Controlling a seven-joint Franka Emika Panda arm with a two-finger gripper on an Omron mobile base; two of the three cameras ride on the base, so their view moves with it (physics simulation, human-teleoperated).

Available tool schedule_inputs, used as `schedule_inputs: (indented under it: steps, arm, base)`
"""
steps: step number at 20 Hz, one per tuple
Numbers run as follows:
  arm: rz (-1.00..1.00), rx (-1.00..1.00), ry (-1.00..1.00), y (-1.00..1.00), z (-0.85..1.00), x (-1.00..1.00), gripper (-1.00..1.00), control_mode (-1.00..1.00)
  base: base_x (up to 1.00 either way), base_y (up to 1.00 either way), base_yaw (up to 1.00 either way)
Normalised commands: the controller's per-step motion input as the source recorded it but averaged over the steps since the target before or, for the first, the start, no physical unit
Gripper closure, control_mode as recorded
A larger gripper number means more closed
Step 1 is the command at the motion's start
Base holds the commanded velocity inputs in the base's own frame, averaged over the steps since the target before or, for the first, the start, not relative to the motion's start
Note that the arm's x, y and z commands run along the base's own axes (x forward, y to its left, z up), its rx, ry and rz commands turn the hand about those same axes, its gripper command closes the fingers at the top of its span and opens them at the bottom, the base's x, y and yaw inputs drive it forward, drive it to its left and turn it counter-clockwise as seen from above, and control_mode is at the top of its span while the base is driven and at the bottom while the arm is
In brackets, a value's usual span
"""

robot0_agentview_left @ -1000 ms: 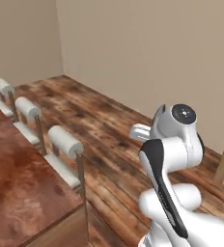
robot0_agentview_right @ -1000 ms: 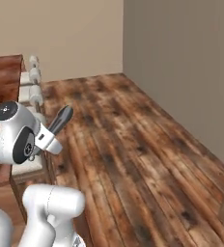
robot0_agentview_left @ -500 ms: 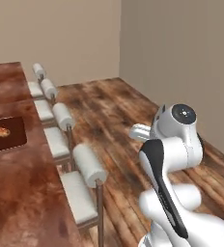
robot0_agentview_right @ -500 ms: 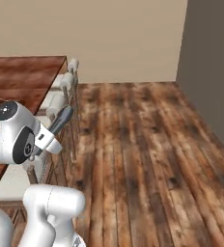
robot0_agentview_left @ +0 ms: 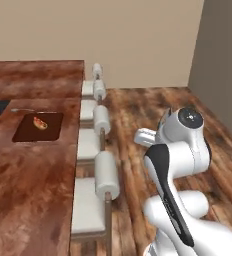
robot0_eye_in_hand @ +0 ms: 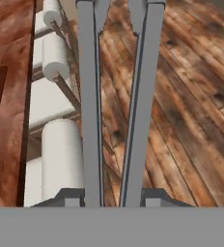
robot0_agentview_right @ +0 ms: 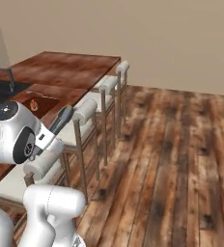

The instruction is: Take the tongs from the drawer on the right and place them on the dining counter next to the tray containing the hot dog.

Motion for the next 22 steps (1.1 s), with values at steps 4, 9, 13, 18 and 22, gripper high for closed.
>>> schedule_inputs:
  steps: [4,9,13,18,22]
  arm:
    - [0.00,0.00,0.00,0.00,0.00,0.00,1.00,1.00]
    - [0.00,0.00,0.00,0.00,0.00,0.00,1.00,1.00]
    - [0.00,0.00,0.00,0.00,0.00,0.00,1.00,1.00]
    - [0.00,0.00,0.00,0.00,0.00,0.00,1.00,1.00]
    - [0.00,0.00,0.00,0.00,0.00,0.00,1.00,1.00]
  base:
    - [0.80,-0.65,0.49]
    - [0.90,-0.51,0.53]
    - [0.93,-0.42,0.56]
    - [0.84,-0.51,0.53]
    - [0.88,-0.46,0.55]
